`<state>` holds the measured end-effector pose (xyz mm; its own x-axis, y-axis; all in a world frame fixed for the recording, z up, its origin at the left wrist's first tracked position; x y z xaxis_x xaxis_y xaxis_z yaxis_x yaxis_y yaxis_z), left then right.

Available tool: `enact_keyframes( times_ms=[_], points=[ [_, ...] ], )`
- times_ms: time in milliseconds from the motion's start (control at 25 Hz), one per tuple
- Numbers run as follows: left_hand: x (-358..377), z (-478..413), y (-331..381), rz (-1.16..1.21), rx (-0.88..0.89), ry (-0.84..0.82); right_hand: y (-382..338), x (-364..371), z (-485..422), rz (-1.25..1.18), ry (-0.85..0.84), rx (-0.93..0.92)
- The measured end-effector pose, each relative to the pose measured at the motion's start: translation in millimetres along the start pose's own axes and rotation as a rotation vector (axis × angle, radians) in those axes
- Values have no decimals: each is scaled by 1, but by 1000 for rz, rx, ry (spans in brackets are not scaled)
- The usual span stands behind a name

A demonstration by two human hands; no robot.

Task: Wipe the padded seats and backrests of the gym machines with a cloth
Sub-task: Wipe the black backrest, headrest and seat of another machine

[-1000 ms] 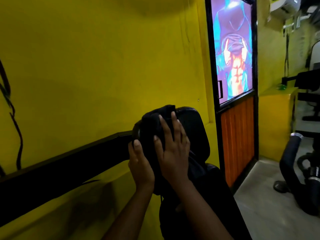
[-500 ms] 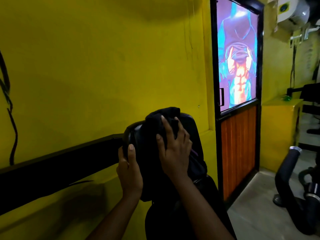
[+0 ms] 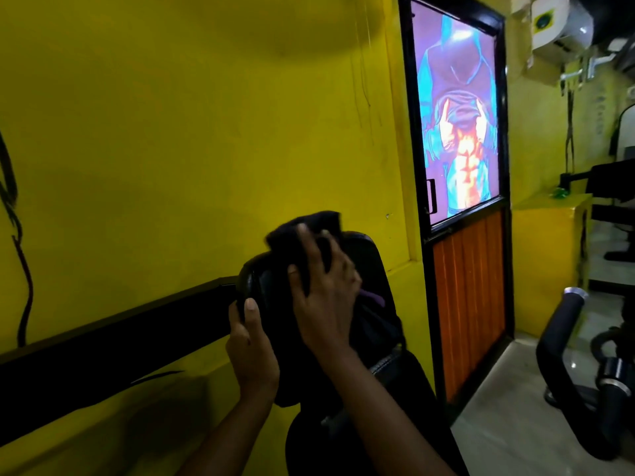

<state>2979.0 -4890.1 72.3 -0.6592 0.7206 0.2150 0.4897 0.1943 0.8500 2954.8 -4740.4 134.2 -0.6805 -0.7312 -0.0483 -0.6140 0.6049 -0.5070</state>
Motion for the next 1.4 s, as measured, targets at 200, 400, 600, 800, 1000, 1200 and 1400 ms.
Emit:
enact_keyframes(
  times_ms=[200,400,600,800,1000,1200,1400],
  points=[
    [1,2,-2,48,-57,-5,-41,19,-18,68,-116,-326],
    [0,5,7,-4,-40,16,-21,26,-41,133,-233,-159],
    [1,9,15,31,-18,6,-24,35,-43,139,-393,-294],
    [0,9,23,-48,56,-17,42,31,-77,205,-330,-109],
    [0,5,20,-94,85,13,96,22,-90,185,-316,220],
    [0,6,21,-85,105,45,148,9,-63,-100,-288,562],
    [0,7,22,-87,122,61,176,-7,-4,-164,-231,725]
  ],
)
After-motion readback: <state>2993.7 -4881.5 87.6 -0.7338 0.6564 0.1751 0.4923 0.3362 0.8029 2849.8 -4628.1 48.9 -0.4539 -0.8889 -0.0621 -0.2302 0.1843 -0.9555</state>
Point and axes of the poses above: each hand's wrist, its own z-axis away from the middle knuckle, its own x-axis out of the palm, y = z × x, the point moved 9 cm from there along -z, towards the middle knuckle, and after that the axes turned 6 degrees about y, right-handed, at the moved point
